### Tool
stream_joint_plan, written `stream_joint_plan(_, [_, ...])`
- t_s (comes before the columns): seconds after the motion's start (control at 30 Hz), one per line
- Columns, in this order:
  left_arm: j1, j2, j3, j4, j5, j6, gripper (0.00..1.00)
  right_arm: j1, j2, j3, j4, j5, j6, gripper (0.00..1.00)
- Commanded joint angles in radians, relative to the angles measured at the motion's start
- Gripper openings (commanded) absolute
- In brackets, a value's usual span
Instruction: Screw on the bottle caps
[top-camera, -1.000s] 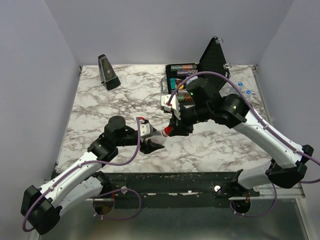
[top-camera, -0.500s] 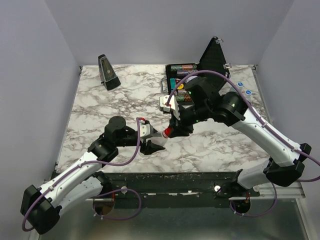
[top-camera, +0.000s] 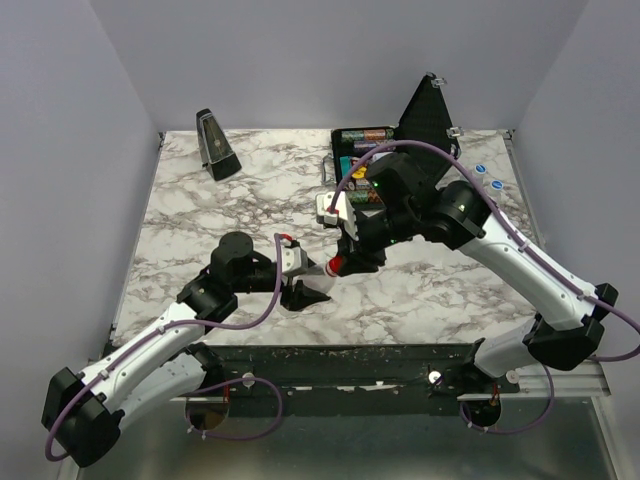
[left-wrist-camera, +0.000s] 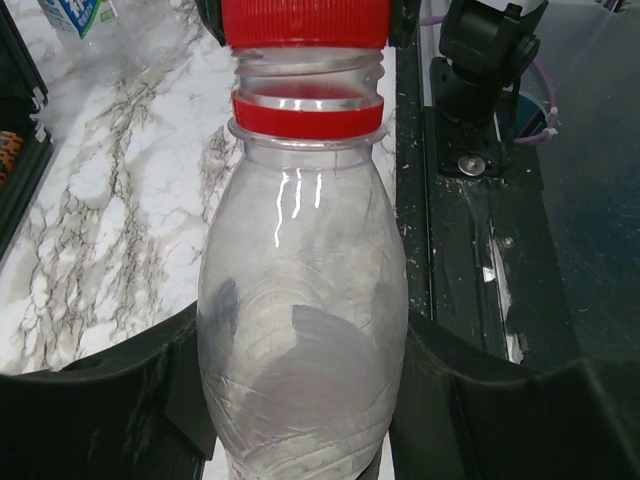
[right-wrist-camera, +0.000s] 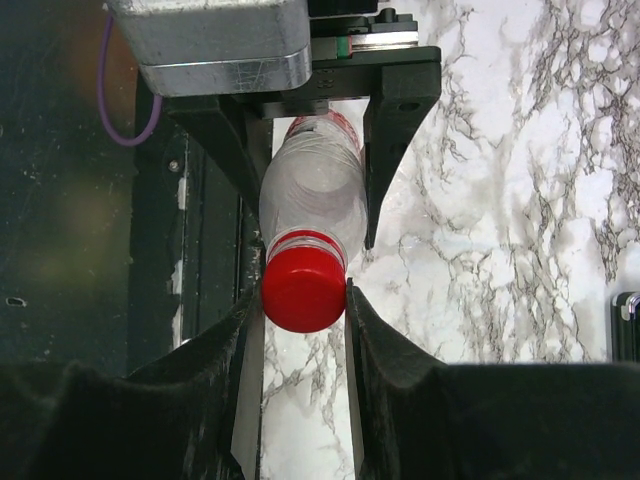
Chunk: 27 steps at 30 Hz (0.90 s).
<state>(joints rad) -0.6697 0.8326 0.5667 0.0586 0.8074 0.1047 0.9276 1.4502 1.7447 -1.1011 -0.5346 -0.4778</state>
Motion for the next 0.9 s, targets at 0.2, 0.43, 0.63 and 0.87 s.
stream_joint_plan(0.2, [-0.001, 0.023, 0.035, 0.127, 0.088, -0.036, 0.39, 0.013, 0.042, 0.022, -0.092, -0.087, -0.087, 0.36])
stream_joint_plan(0.43, [-0.005, 0.026, 0.021, 0.219, 0.127, -0.088, 0.39, 0.016, 0.044, 0.015, -0.114, -0.122, -0.134, 0.39])
stream_joint_plan(0.63, [-0.018, 0.053, 0.035, 0.236, 0.156, -0.096, 0.39, 0.017, 0.052, 0.03, -0.129, -0.125, -0.151, 0.39])
stream_joint_plan(0.87, [-0.031, 0.048, 0.027, 0.268, 0.141, -0.1, 0.39, 0.017, 0.067, 0.024, -0.146, -0.128, -0.148, 0.39])
